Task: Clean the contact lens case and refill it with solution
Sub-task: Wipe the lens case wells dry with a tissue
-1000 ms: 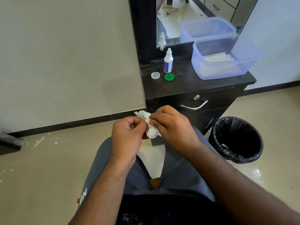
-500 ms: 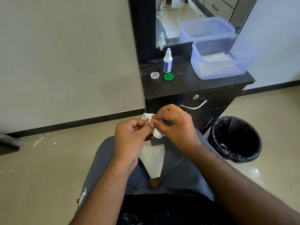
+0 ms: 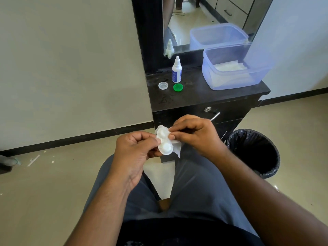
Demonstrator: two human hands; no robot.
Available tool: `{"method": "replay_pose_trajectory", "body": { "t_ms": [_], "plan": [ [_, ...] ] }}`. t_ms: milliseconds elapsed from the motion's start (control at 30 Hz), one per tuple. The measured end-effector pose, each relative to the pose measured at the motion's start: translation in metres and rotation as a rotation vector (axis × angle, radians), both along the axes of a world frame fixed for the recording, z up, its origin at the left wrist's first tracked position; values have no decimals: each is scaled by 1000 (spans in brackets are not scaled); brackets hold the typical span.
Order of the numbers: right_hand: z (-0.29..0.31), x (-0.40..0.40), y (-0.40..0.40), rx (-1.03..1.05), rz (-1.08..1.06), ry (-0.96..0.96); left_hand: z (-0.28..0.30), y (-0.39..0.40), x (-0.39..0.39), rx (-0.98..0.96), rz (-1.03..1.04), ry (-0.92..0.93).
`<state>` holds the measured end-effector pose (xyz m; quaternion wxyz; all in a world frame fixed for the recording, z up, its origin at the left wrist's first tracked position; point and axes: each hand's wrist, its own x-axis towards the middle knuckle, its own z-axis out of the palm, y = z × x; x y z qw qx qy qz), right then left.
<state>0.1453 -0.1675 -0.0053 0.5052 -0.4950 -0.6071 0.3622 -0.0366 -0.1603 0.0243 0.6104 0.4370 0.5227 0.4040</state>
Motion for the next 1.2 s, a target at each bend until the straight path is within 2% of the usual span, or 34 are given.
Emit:
{"method": "replay_pose_trajectory", "body": {
  "t_ms": [100, 233, 467, 533, 600, 700, 833, 900, 967, 1033, 1100, 1133, 1200],
  "plan": [
    [4, 2, 1, -77, 14, 55, 0, -2, 3, -10, -29, -7],
    [11, -1, 0, -110, 66, 17, 0, -3, 6, 10, -25, -22],
    [11, -1, -4, -153, 26, 234, 0, -4, 3, -18, -53, -51],
    [9, -3, -6, -163, 13, 235, 1, -1, 1, -27, -69, -42],
    [6, -6, -10, -122, -27, 54, 1, 0, -1, -44, -62, -31],
    [2, -13, -13, 95, -73, -433, 1, 2, -2, -70, -53, -7],
    [3, -14, -12, 172, -78, -694, -3, 3, -1, -54, -56, 13],
    [2, -16, -13, 133, -90, -737, -4, 1, 0, -58, -57, 3],
    [0, -21, -15, -19, -127, -591, -4, 1, 1, -57, -56, -13],
    [-5, -24, -16, -189, -182, -235, -3, 2, 4, -41, -13, -35],
    [-8, -24, -16, -238, -195, 84, -3, 3, 7, -8, 51, -24],
    [-10, -24, -17, -207, -190, 163, -3, 4, 9, 8, 72, -9],
    [-10, -24, -20, -68, -207, 109, -4, 4, 11, 23, 86, 17]
  ]
}}
